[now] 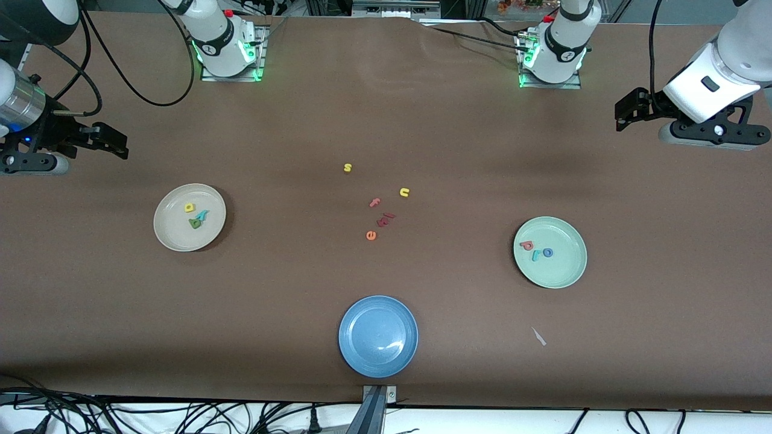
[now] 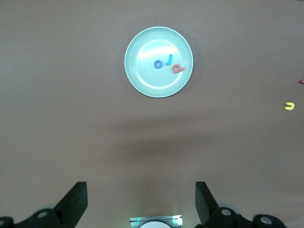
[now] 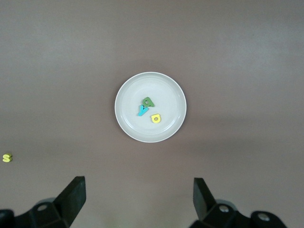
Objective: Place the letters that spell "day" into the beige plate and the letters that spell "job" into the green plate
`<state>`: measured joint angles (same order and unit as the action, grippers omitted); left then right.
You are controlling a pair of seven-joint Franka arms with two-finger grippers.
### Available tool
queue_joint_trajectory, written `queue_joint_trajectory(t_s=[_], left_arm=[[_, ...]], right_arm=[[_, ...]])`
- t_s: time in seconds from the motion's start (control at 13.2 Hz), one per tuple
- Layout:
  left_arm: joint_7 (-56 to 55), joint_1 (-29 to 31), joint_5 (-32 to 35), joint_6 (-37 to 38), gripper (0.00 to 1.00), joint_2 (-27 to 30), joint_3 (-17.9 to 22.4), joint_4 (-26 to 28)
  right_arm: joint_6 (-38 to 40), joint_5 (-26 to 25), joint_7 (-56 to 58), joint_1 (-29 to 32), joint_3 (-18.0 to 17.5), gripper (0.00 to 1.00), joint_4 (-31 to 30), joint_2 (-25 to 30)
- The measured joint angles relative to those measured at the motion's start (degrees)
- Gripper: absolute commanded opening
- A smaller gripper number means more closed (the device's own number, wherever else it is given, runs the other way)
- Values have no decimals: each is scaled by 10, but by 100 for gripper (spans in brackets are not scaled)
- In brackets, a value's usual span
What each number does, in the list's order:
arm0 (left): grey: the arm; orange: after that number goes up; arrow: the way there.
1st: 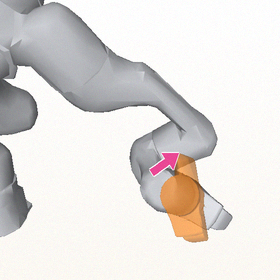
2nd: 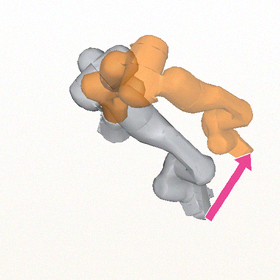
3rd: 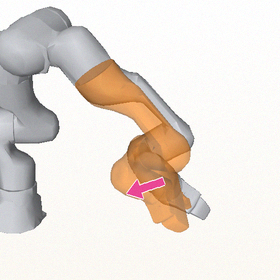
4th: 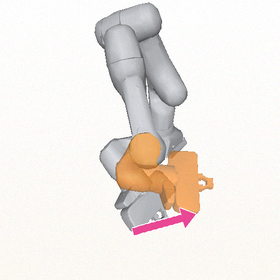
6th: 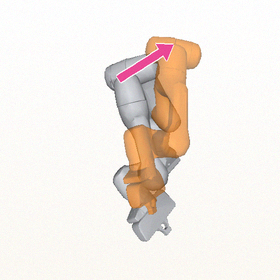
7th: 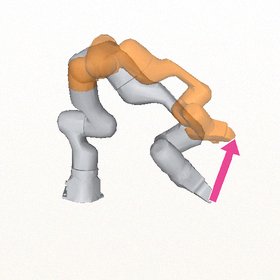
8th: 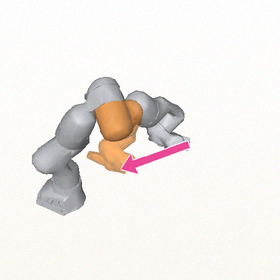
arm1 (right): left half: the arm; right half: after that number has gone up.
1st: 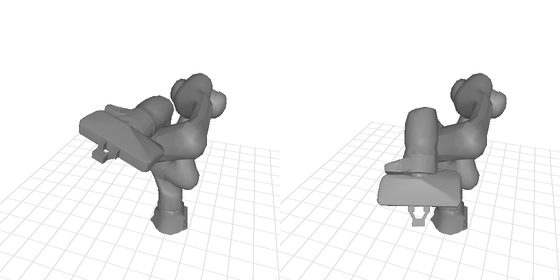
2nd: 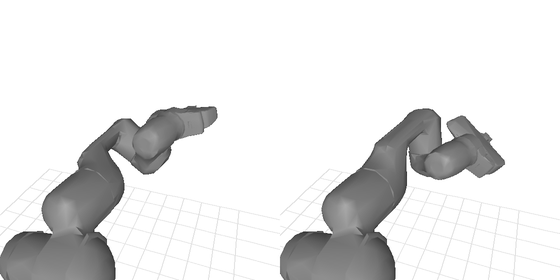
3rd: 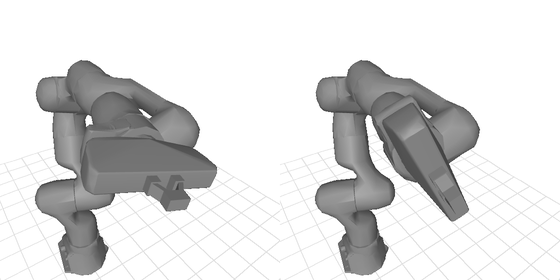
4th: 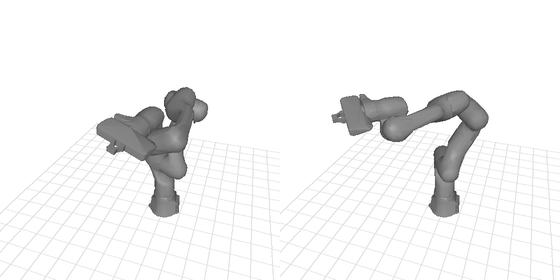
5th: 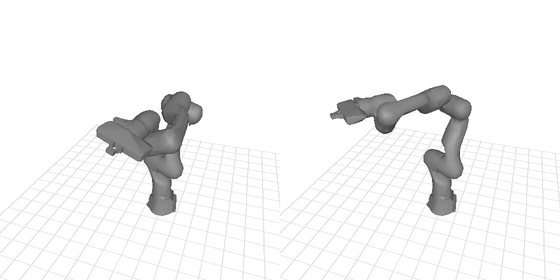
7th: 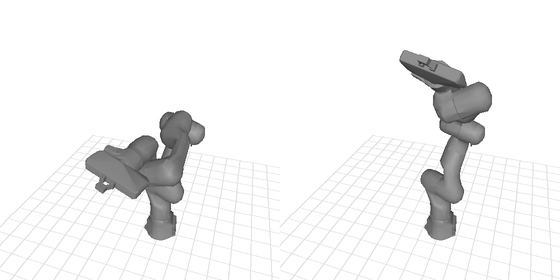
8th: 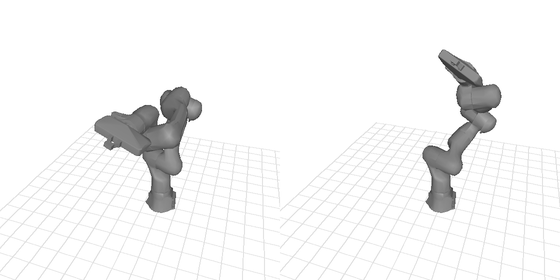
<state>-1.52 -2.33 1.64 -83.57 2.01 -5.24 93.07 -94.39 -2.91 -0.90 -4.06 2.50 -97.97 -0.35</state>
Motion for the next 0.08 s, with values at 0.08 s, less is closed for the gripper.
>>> queue_joint_trajectory(t_s=[0.08], left_arm=[[0,1,0,1,100,0,0,0]], right_arm=[[0,0,0,0,0,100,0,0]])
